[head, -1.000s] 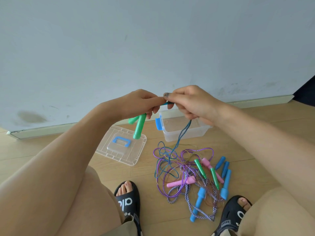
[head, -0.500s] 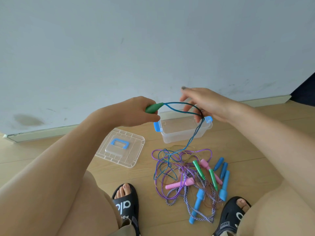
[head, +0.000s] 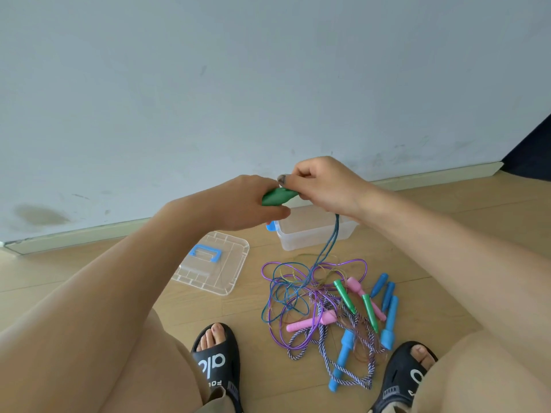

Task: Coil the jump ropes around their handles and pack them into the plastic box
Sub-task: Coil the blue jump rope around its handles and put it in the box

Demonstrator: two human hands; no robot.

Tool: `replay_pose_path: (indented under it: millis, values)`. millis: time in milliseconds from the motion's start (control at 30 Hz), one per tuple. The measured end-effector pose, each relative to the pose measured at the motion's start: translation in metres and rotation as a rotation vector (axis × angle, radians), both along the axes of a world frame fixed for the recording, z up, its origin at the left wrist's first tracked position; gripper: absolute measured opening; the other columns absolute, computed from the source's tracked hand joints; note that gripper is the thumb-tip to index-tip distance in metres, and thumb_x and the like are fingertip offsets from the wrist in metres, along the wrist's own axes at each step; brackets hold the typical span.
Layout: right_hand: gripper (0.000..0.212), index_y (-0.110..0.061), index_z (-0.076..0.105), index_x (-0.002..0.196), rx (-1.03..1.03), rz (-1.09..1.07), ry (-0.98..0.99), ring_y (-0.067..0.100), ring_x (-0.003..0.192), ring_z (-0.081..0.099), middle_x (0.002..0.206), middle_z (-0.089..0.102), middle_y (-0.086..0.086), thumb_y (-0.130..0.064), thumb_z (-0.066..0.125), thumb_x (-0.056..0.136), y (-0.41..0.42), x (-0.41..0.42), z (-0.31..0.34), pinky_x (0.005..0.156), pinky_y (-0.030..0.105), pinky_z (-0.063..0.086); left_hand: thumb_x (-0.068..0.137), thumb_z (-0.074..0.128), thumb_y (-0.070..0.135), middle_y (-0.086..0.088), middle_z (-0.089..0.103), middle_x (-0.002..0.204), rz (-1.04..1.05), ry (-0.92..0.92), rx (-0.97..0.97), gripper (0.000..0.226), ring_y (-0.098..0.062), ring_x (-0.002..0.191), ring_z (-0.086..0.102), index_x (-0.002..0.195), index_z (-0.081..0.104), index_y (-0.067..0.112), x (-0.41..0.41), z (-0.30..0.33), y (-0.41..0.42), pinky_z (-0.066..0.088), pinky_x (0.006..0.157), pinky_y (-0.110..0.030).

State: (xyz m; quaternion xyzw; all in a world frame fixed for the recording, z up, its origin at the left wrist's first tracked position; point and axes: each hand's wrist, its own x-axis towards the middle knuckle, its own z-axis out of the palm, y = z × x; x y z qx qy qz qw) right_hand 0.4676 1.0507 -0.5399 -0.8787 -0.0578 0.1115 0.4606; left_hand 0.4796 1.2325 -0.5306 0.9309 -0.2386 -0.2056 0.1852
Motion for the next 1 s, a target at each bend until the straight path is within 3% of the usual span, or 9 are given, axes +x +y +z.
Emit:
replay_pose_path:
  millis: [133, 267, 367, 467, 533, 633, 700, 867, 1000]
  values:
    - [0.038, -0.010, 0.060, 0.072, 0.005, -0.080, -0.035, 0.003, 0.038, 0.033, 0.059, 0.049, -0.006, -0.039, 0.058, 0.096, -0.003, 0.003, 0.002, 0.046, 0.019, 0.030, 0.092, 0.055, 0.045, 0.003, 0.063, 0.075, 0.053, 0.043, -0.008, 0.025, -0.015, 0.065, 0.062, 0.089, 0.052, 0.021, 0.001, 0.001, 0.002, 0.048, 0.064, -0.031]
    - [0.041, -0.019, 0.053, 0.065, 0.055, -0.111, -0.013, 0.004, 0.039, 0.033, 0.043, 0.044, -0.015, -0.042, 0.051, 0.099, -0.008, 0.004, 0.001, 0.051, 0.026, 0.028, 0.094, 0.056, 0.040, 0.003, 0.046, 0.065, 0.050, -0.040, -0.020, 0.032, -0.014, 0.055, 0.044, 0.076, 0.045, 0.016, 0.001, 0.007, 0.001, 0.033, 0.054, -0.027]
    - [0.044, -0.015, 0.057, 0.071, 0.080, -0.164, -0.086, 0.006, 0.042, 0.035, 0.046, 0.044, -0.012, -0.042, 0.042, 0.103, -0.008, 0.002, 0.003, 0.050, 0.025, 0.029, 0.093, 0.059, 0.034, 0.002, 0.043, 0.058, 0.195, 0.140, -0.201, 0.033, -0.015, 0.048, 0.038, 0.071, 0.042, 0.016, 0.001, 0.009, -0.003, 0.033, 0.049, -0.025]
    - [0.042, -0.009, 0.054, 0.081, -0.200, -0.179, -0.379, 0.023, 0.054, 0.044, 0.056, 0.047, -0.001, -0.038, 0.035, 0.105, -0.005, -0.003, 0.004, 0.053, 0.034, 0.031, 0.094, 0.057, 0.024, 0.004, 0.032, 0.054, 0.412, 0.450, -0.529, 0.035, -0.013, 0.043, 0.024, 0.067, 0.035, 0.020, 0.006, 0.009, -0.005, 0.021, 0.040, -0.020]
    - [0.030, -0.014, 0.042, 0.086, -0.554, -0.081, -0.523, 0.035, 0.056, 0.043, 0.060, 0.048, 0.003, -0.035, 0.033, 0.105, 0.001, -0.007, -0.003, 0.053, 0.036, 0.028, 0.094, 0.056, 0.022, 0.004, 0.031, 0.056, 0.477, 0.481, -0.591, 0.033, -0.013, 0.044, 0.023, 0.068, 0.036, 0.020, 0.010, 0.006, -0.005, 0.020, 0.039, -0.020]
    - [0.017, -0.018, 0.037, 0.085, -0.898, 0.122, -0.569, 0.026, 0.046, 0.033, 0.059, 0.039, 0.001, -0.020, 0.045, 0.099, 0.014, -0.013, -0.010, 0.046, 0.030, 0.018, 0.093, 0.054, 0.025, -0.003, 0.045, 0.064, 0.440, 0.168, -0.246, 0.025, -0.018, 0.048, 0.038, 0.073, 0.044, 0.013, 0.012, -0.008, -0.004, 0.031, 0.045, -0.023]
    - [0.016, -0.017, 0.040, 0.082, -0.950, 0.248, -0.552, 0.025, 0.047, 0.034, 0.061, 0.034, -0.001, -0.015, 0.049, 0.095, 0.018, -0.018, -0.009, 0.046, 0.030, 0.015, 0.094, 0.049, 0.028, -0.005, 0.052, 0.073, 0.317, -0.114, 0.060, 0.024, -0.023, 0.059, 0.048, 0.077, 0.045, 0.012, 0.010, -0.017, -0.004, 0.035, 0.051, -0.028]
    - [0.027, -0.018, 0.050, 0.074, -0.773, 0.381, -0.453, 0.030, 0.060, 0.048, 0.061, 0.044, 0.001, -0.026, 0.040, 0.097, 0.006, -0.027, -0.002, 0.049, 0.033, 0.025, 0.093, 0.049, 0.057, -0.003, 0.047, 0.076, -0.022, -0.365, 0.384, 0.042, -0.028, 0.070, 0.047, 0.086, 0.041, 0.016, -0.001, -0.021, -0.013, 0.037, 0.061, -0.033]
    - [0.036, -0.015, 0.047, 0.057, -0.476, 0.357, -0.213, 0.014, 0.049, 0.033, 0.048, 0.038, -0.002, -0.025, 0.053, 0.090, -0.010, -0.024, 0.002, 0.049, 0.030, 0.027, 0.079, 0.039, 0.082, 0.003, 0.038, 0.064, -0.190, -0.428, 0.404, 0.066, -0.027, 0.063, 0.047, 0.086, 0.045, 0.017, -0.009, -0.024, -0.016, 0.036, 0.059, -0.033]
